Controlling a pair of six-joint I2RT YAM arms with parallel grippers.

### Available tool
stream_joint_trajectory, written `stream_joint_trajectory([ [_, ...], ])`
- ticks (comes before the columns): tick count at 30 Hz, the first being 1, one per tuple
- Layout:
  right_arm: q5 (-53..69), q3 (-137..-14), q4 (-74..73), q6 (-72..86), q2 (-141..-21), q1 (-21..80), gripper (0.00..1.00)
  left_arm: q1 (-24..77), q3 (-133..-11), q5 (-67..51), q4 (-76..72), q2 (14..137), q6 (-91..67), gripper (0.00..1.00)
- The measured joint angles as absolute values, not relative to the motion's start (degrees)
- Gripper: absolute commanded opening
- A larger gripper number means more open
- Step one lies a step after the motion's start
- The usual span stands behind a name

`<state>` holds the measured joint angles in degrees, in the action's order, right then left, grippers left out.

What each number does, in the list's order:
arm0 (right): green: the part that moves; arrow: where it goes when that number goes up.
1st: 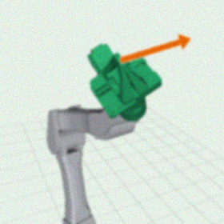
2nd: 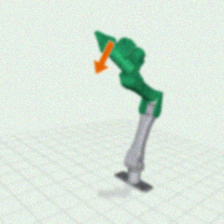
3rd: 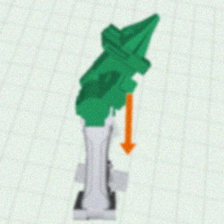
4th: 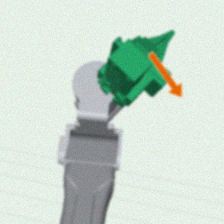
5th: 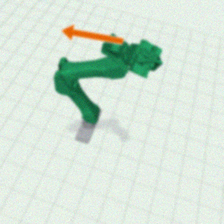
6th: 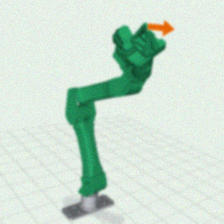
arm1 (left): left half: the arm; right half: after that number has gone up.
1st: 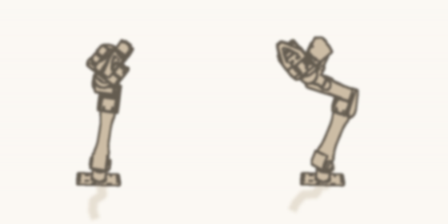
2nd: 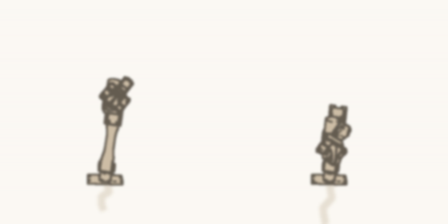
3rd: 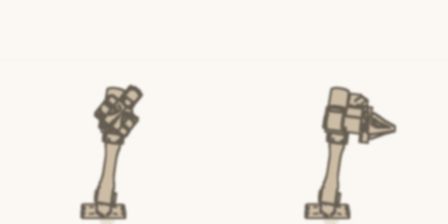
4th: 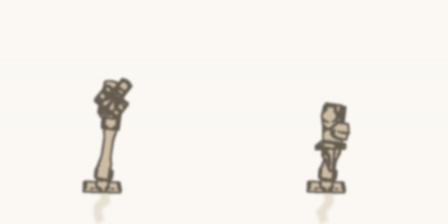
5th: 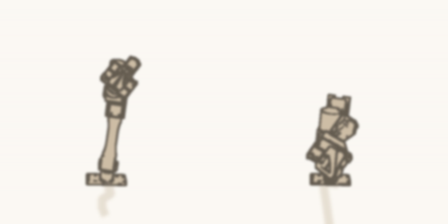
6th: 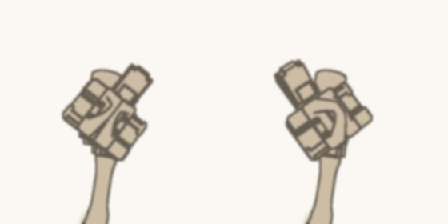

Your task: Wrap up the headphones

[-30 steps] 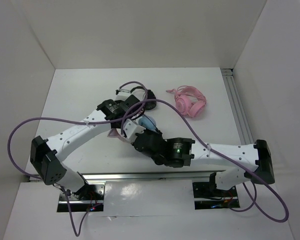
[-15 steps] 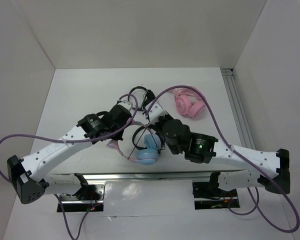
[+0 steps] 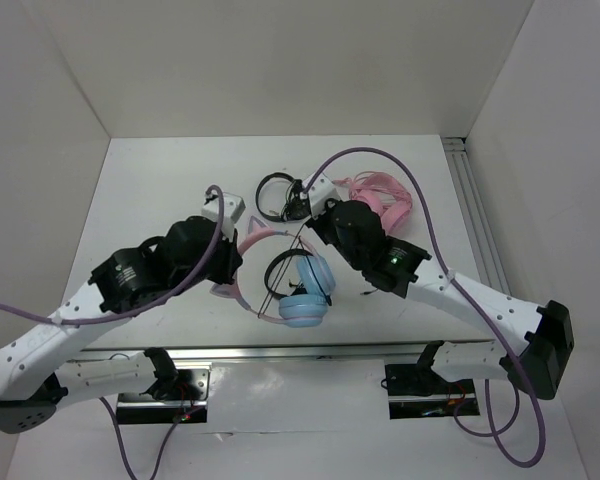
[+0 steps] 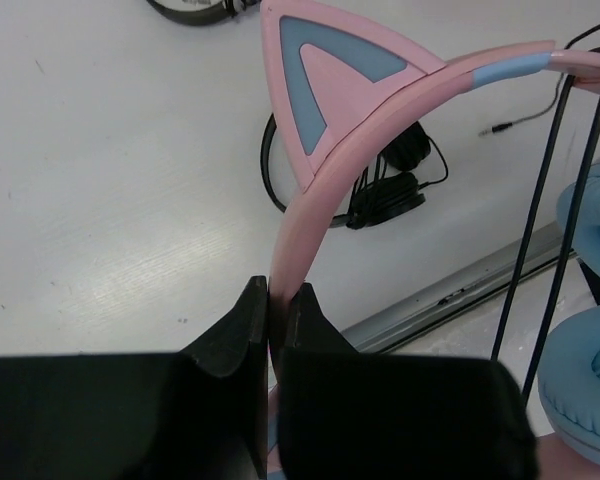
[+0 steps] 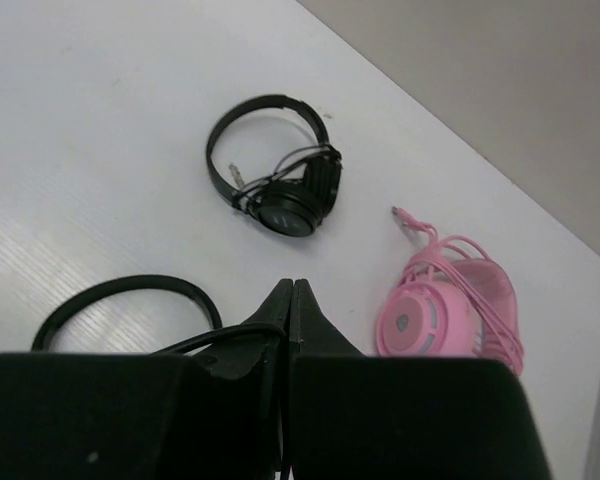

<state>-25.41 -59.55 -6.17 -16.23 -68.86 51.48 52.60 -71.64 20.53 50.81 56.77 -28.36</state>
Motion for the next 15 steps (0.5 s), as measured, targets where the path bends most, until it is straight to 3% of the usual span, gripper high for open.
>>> stream_joint_trajectory([
  [15,-1.7,-55.9,5.7,-8.7,-69.0,48.5,0.05,53.1,-85.4,22.3,57.4,55.9,-24.4,0.0],
])
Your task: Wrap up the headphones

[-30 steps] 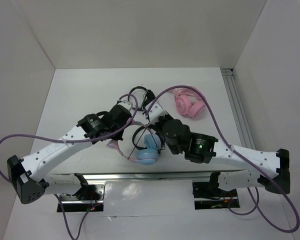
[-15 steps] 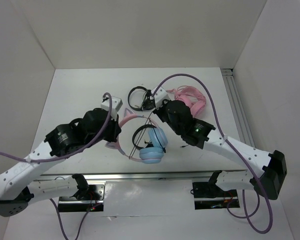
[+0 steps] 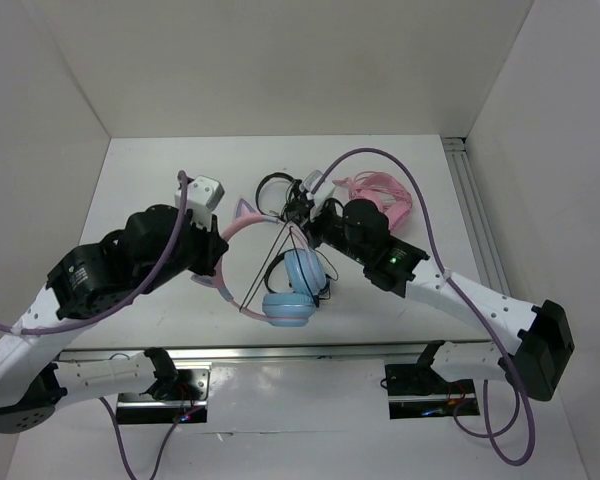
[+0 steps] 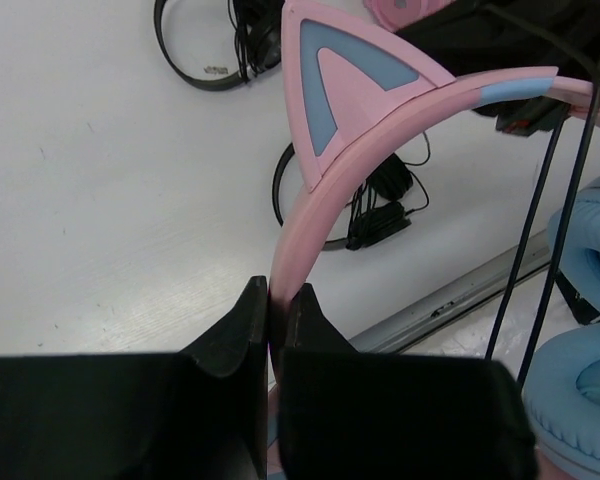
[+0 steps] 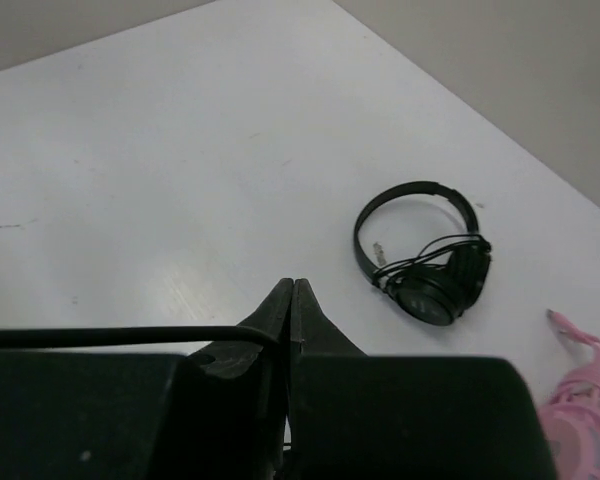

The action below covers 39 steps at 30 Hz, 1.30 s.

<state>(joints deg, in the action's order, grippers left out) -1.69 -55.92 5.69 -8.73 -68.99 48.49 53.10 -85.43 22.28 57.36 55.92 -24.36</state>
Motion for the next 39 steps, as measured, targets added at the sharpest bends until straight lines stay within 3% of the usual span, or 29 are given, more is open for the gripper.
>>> stream_joint_trajectory([
  [9,10.0,-51.7,17.6,-0.6,-74.5,47.7,0.05,53.9,-94.9,34.0,57.4,57.1,-30.5,0.0],
  [23,7.6,-44.8,28.1,3.0,-75.9,56.1,0.0,52.8,-116.5,47.2,57.3,74.2,-40.8,0.0],
  [39,4.2,-36.4,32.5,5.5,-70.1,65.0,0.0,35.9,-117.8,44.2,55.9,81.8,-42.2,0.0],
])
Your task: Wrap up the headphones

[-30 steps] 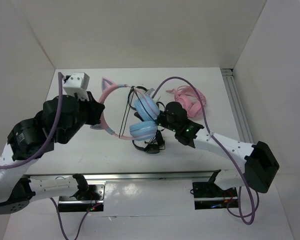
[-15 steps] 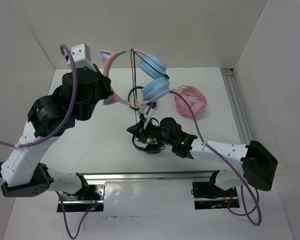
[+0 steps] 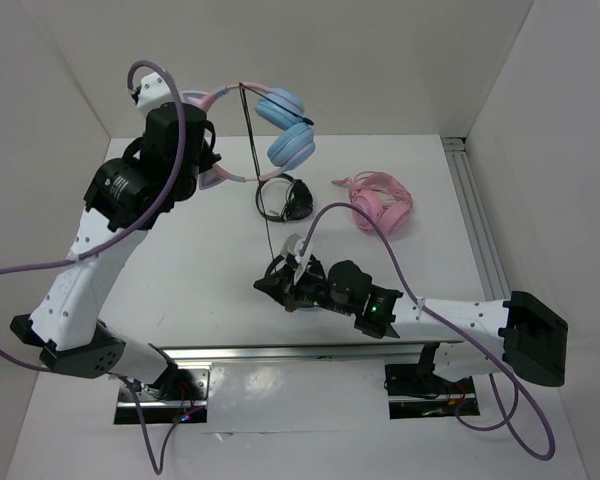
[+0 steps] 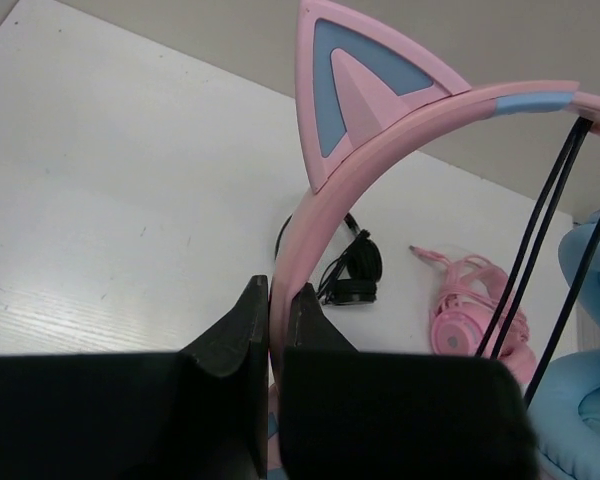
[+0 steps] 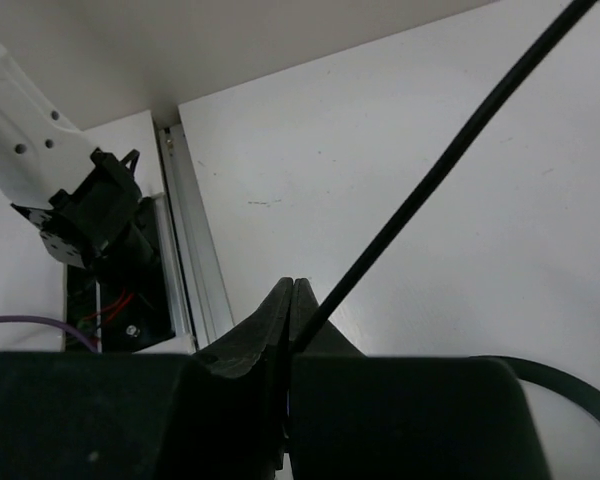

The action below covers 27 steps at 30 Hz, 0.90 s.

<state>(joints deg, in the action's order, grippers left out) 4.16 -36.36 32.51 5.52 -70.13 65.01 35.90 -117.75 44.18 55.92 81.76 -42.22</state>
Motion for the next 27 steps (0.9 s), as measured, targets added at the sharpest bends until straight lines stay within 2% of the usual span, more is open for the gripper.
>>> stream_joint_trajectory([
  [6,0.2,-36.4,32.1,5.5,-68.7,69.1,0.0,30.2,-116.9,39.1,57.6,85.5,-41.9,0.0],
  [10,-3.5,-39.5,25.8,4.6,-69.4,72.8,0.0,29.3,-112.4,38.7,57.4,85.6,-40.5,0.0],
  [15,-7.7,-51.8,10.9,0.5,-74.1,76.7,0.0,29.1,-101.4,38.4,54.2,85.6,-38.9,0.0],
  [22,-24.8,-65.8,-10.9,-7.8,-77.4,83.0,0.0,27.9,-86.7,34.9,54.5,84.9,-32.4,0.0],
  [27,-36.5,-71.1,-19.9,-13.1,-78.4,84.5,0.0,27.7,-72.7,30.6,53.6,76.1,-28.7,0.0],
])
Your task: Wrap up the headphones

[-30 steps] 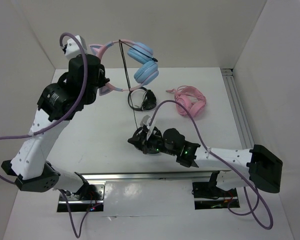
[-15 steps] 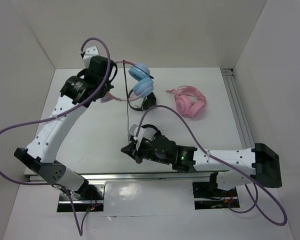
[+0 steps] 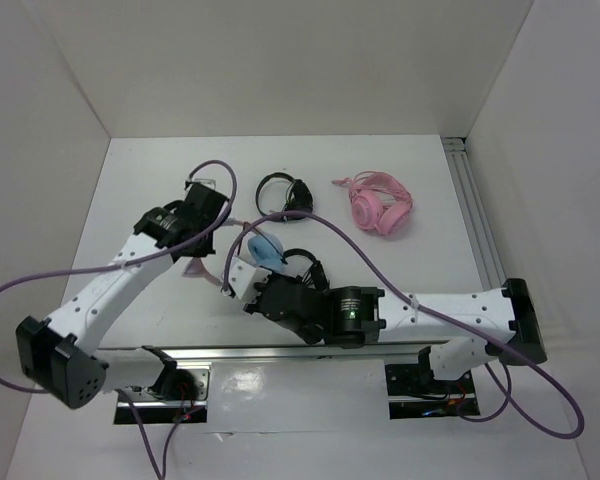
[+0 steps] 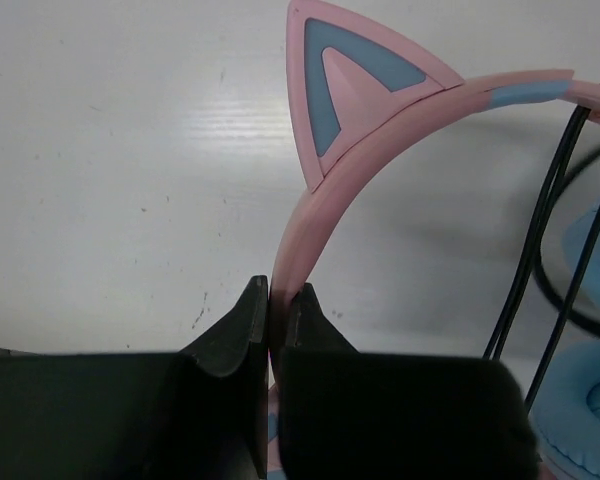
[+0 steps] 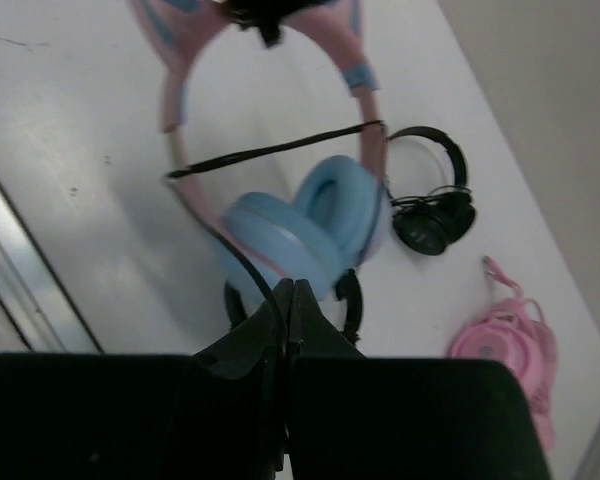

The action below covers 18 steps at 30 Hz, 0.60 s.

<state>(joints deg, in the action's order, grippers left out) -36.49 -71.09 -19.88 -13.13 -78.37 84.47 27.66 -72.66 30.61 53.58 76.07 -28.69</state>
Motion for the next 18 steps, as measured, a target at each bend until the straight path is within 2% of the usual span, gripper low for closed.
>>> stream_joint_trajectory([
  [4,-45.5,-72.6,-21.0,-17.8,-80.2,85.4,0.0,28.2,-64.4,23.0,52.0,65.0,-24.1,0.0],
  [11,-55.9,-67.7,-12.5,-25.5,-80.3,83.3,0.0,35.1,-59.7,8.2,49.4,54.5,-21.2,0.0],
  [18,-56.1,-66.0,-5.4,-31.7,-83.6,74.5,0.0,42.6,-59.9,9.5,47.3,53.4,-25.0,0.0],
])
